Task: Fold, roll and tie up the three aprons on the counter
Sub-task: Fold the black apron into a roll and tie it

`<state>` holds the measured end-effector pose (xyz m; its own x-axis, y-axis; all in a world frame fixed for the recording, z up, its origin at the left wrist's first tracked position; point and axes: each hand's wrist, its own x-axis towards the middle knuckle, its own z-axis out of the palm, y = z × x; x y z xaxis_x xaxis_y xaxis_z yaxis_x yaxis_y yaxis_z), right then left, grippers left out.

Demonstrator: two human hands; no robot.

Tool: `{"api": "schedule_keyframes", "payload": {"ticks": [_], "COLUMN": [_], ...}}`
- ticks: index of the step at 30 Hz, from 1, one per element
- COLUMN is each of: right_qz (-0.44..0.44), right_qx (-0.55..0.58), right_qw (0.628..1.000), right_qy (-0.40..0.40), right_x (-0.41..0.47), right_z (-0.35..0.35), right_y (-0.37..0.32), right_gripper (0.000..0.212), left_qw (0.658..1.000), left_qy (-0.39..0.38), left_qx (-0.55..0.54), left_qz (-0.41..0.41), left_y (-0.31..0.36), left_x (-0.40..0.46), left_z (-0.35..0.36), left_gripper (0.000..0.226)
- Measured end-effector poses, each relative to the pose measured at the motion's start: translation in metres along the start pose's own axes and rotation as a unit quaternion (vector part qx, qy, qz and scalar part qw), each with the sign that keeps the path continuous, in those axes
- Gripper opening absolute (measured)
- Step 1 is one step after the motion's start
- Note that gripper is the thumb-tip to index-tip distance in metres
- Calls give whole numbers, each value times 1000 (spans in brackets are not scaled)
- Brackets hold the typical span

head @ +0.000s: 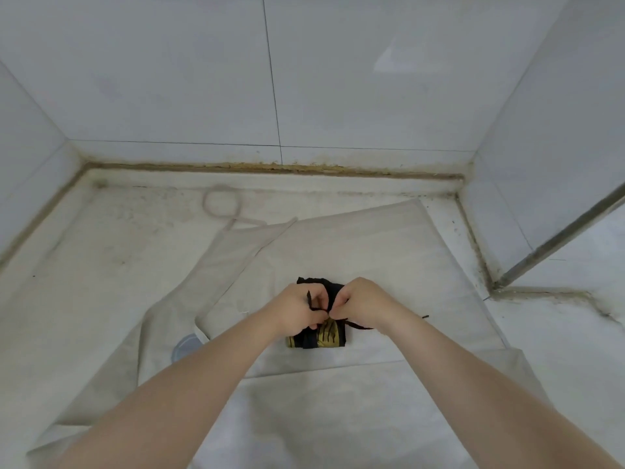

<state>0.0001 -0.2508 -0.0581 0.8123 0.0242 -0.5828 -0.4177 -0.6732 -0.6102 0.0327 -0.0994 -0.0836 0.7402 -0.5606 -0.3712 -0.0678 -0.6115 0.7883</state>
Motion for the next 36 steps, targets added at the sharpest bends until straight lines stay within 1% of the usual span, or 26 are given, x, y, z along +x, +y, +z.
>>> {"api": "schedule_keyframes", "payload": {"ticks": [2,3,5,8,10,13,15,17,19,21,24,27,28,29,30,32,34,36], "right_qz": [57,86,122,142,145,128,114,102,89,76,55,45,47,51,63,112,177,208], "right_qx": [155,217,298,363,381,380,351,252,146,69,-12,-90,-94,-74,-29,93,221,339], "right_qw": [986,972,947,921,913,914,925,957,981,992,997,995,993,993,993,985,957,917], "right_qy": [-16,-11,5,19,-10,-62,-89,-101,-97,-80,-51,18,49,75,91,96,66,38], "right_x": [-2,-4,-4,-5,-8,-11,-13,-13,-10,-8,-8,-4,-3,-2,-2,-4,-7,-10], "right_z": [3,5,8,11,12,7,2,-1,0,1,4,12,16,19,21,22,20,19], "right_y": [3,4,5,8,12,17,17,15,10,5,0,-2,-2,-2,-3,-4,-5,-2], "right_gripper": [17,18,16,13,12,12,12,10,9,5,15,30,33,35,35,34,28,10], "left_qw": [1000,999,998,993,988,984,983,981,980,979,980,987,988,989,989,989,989,989], "left_qy": [-2,-7,-9,-22,-41,-72,-85,-97,-117,-137,-144,-108,-93,-83,-78,-74,-72,-70], "left_qx": [14,16,-4,-88,-133,-154,-155,-161,-156,-148,-130,-114,-114,-116,-116,-115,-119,-118], "left_qz": [19,36,62,77,66,57,49,41,38,36,35,43,42,42,45,51,52,57], "left_y": [0,0,0,-3,-5,-5,-5,-6,-5,-5,-3,-4,-5,-6,-9,-11,-11,-12], "left_x": [2,3,4,2,0,0,2,4,3,2,2,6,7,7,7,6,4,4], "left_z": [-1,-2,-2,-3,-3,-6,-9,-12,-12,-13,-16,-13,-12,-12,-11,-10,-9,-10], "left_gripper": [25,26,26,25,25,23,24,24,24,21,14,14,15,15,16,19,21,24]}}
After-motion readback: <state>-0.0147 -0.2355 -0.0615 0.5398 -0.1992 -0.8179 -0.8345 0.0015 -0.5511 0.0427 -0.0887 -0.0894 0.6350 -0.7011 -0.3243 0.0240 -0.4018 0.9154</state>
